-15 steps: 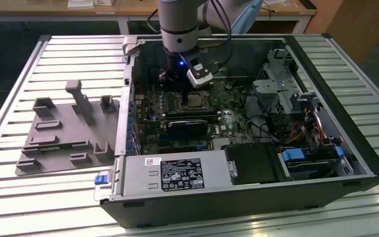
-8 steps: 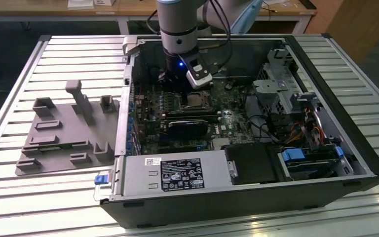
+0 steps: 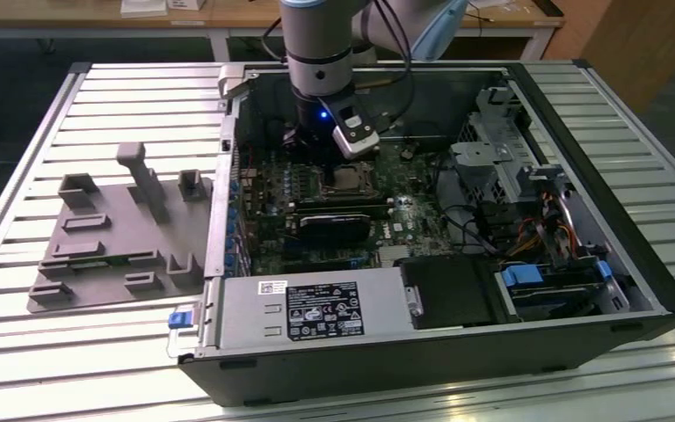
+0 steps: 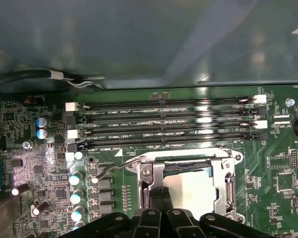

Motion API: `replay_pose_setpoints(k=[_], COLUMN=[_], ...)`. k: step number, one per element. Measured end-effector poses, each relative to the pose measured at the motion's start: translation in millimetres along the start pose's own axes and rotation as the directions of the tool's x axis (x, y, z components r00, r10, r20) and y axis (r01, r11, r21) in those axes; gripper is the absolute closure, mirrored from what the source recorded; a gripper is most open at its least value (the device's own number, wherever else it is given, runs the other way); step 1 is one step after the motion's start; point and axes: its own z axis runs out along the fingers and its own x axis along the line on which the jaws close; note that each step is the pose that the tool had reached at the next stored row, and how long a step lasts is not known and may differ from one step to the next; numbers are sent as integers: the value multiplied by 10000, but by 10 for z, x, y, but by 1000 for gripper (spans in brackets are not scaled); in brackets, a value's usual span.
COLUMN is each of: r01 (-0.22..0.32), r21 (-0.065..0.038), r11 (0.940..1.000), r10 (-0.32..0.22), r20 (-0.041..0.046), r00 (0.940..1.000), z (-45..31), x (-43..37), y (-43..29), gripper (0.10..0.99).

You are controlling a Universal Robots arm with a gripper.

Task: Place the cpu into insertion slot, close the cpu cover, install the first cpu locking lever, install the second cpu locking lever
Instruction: 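Close the cpu cover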

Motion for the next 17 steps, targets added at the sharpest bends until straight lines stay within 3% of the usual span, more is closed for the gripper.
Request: replay_pose_setpoints(k=[10,17], r01=[0,2], r21=[-2,-1], r11=[10000,10000], r10=[0,-2], r20=[1,10], r00=[10000,10000], z=[-7,-10], x=[-13,24], y=[1,-2], gripper=[984,984])
